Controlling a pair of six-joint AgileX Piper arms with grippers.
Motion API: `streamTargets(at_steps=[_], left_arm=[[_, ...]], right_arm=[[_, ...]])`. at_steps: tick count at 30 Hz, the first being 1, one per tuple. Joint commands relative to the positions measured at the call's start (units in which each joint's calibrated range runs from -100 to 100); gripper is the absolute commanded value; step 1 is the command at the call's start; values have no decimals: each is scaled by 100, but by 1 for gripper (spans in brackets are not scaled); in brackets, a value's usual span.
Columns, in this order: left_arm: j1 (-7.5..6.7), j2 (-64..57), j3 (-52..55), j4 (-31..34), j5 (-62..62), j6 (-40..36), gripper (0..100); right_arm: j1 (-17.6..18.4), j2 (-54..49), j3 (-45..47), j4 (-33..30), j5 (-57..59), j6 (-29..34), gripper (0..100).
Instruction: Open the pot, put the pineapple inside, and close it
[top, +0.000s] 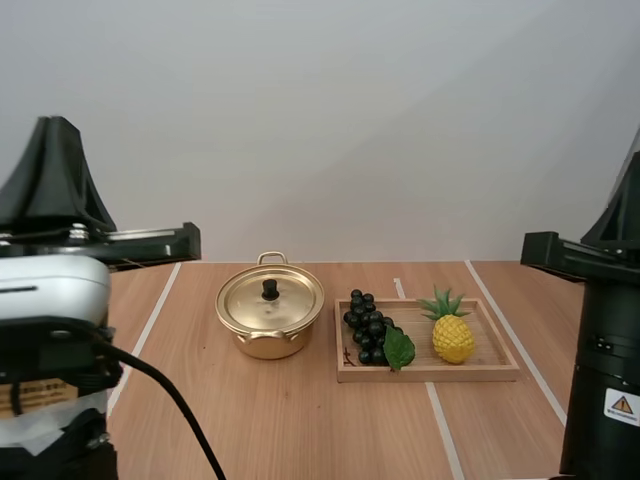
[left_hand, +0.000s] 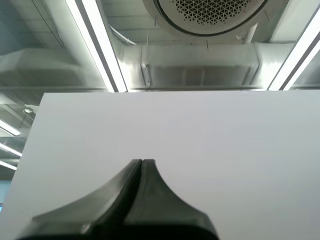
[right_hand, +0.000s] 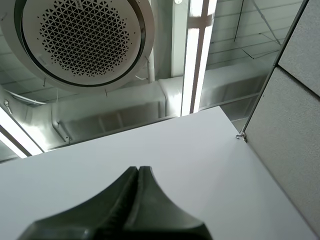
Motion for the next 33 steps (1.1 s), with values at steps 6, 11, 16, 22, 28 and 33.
streamTargets(at_steps=[6, 11, 16, 22, 28, 33], left_arm=[[-10, 757, -2669, -88, 3387, 125, 0], [-10, 1702, -4415, -88, 3511, 543, 0], [-10, 2692, -6351, -88, 5377, 679, 0], [-10, 3839, -8695, 151, 8466, 679, 0], [-10, 4738, -10440, 578, 10976, 247, 0], [-10, 5351, -11159, 676, 13033, -848, 0]], right_arm=[[-23, 235, -2825, -523, 5920, -746, 0], [-95, 983, -4756, -775, 8217, -1177, 0], [-269, 1785, -6578, -869, 9884, -1177, 0], [-391, 2978, -8983, -1301, 12580, -1177, 0], [-391, 4123, -10902, -1903, 15279, -900, 0], [-391, 4858, -11803, -2487, 17238, -408, 0]])
